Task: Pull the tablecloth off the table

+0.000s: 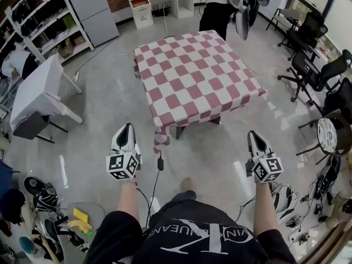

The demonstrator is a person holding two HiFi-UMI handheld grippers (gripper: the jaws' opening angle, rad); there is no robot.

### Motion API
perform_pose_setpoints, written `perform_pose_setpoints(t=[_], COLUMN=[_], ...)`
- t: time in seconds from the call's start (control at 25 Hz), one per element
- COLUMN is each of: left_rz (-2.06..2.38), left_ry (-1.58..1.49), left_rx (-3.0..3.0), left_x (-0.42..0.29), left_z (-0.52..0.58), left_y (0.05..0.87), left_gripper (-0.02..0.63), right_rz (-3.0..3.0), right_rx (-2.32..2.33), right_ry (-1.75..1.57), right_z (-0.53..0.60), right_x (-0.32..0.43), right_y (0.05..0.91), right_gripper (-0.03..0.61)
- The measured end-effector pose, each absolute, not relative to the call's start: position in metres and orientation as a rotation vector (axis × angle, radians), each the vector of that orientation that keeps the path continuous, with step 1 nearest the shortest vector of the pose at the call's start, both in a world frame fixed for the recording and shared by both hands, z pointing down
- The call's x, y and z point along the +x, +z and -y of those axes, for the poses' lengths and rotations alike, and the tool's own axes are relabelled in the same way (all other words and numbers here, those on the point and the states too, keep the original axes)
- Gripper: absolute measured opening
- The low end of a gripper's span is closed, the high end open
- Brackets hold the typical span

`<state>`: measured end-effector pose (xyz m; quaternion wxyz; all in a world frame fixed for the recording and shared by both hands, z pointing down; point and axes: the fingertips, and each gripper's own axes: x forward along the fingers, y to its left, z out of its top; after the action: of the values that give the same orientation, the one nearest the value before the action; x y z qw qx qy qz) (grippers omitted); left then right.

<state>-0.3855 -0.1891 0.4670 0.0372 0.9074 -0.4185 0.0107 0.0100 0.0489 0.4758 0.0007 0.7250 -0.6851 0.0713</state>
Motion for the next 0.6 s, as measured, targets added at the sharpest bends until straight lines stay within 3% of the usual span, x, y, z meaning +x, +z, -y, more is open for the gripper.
perform_pose_setpoints(t=[0.6], left_rz=[1.289], left_ry=[0.074], left_rx=[2.744], left_x=[-0.342], left_z=[0.253], left_y=[0.491], left_gripper=[0.011], right_rz=[2.181], right_rx=[2.214], right_ry=[0.302], right_z=[0.031], right_x=[0.052], right_y=[0.498], right_gripper=[0.012])
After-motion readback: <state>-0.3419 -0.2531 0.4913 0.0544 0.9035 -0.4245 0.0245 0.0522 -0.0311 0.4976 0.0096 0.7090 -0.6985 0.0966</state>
